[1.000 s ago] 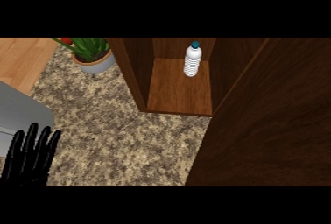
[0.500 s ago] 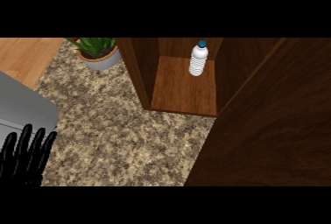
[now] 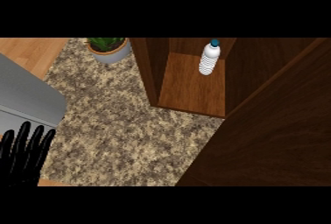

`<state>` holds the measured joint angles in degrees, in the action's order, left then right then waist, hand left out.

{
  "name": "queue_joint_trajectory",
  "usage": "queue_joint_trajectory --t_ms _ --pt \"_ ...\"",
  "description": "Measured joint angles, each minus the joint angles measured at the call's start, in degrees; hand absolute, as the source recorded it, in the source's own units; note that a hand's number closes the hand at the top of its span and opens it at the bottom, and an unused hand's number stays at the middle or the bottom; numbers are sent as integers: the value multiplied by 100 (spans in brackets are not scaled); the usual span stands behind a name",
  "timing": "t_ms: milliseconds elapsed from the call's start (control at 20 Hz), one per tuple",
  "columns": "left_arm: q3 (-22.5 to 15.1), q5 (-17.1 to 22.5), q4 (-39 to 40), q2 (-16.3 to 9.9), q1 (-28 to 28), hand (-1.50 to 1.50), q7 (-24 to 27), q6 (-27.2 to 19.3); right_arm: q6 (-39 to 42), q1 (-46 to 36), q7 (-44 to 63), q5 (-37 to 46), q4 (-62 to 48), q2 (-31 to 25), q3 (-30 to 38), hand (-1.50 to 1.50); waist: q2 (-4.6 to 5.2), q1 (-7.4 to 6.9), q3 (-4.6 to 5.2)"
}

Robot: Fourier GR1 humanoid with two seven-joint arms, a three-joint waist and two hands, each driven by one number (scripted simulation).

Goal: Pick up the bottled water, place it into the cabinet and close the cabinet

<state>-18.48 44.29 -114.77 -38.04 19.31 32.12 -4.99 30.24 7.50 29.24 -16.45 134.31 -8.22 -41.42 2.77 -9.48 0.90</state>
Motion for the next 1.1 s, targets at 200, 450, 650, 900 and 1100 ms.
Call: queue_joint_trajectory --t_ms 200,450,650,900,1100 --pt "38 31 7 -36 41 -150 -1 63 -113 90 81 -500 -122 -1 33 150 -30 33 -5" --pt "105 66 30 -37 143 -150 30 67 -494 281 -127 -591 -154 56 344 150 -83 222 -12" --pt "151 104 30 -48 198 -150 40 92 -865 294 -317 -625 -266 153 760 150 -87 304 -15" --pt "191 134 37 -41 198 -150 66 148 -1525 -164 -504 -725 -876 314 1628 150 -58 254 -32" --pt "153 139 19 -48 176 -150 42 222 -2524 -1080 -552 -592 -1716 627 1866 150 -64 173 -44"
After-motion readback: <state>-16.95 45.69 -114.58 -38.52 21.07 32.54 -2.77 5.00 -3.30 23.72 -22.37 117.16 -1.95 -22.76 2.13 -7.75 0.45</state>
